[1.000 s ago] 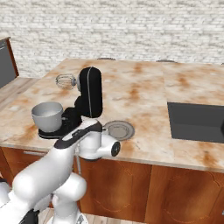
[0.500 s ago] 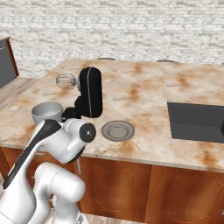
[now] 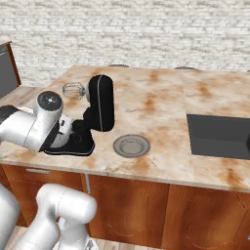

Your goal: Add butter and sugar cubes to the stand mixer bowl and then turn on the stand mixer to begin making frosting.

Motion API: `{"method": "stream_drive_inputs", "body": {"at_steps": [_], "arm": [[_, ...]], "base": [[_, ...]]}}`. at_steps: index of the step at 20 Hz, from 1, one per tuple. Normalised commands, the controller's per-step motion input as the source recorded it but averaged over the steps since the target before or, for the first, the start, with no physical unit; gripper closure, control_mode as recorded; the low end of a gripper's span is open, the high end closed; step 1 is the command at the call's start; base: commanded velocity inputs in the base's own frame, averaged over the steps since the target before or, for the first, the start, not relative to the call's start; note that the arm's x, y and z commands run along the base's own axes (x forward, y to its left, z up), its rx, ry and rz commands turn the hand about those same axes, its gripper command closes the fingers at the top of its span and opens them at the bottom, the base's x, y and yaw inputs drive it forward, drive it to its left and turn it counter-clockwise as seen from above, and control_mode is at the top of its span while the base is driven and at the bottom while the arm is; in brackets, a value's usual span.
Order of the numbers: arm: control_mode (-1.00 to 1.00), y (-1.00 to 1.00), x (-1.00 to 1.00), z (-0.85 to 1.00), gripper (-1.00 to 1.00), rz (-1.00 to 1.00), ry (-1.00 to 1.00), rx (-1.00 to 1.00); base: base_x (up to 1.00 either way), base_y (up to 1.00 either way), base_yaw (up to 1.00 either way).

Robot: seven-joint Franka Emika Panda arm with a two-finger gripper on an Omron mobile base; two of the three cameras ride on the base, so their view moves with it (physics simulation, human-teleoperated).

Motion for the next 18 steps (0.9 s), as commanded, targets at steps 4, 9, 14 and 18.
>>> {"method": "stream_drive_inputs", "body": {"at_steps": [4,9,14,18], "arm": [[-1.00,0.78,0.37,0.00,1.00,-0.09,0.28,-0.20],[-1.00,0.55,0.51,0.00,1.00,-0.10,0.15,-0.21],[-1.00,0.16,0.70,-0.15,1.00,-0.10,0.11,-0.19],[-1.00,0.08,0.61,-0.42,1.00,-0.08,0.09,-0.16]], "base": [[0.00,0.00,0.00],[0.00,0.00,0.00],[0.00,0.00,0.00],[0.00,0.00,0.00]]}}
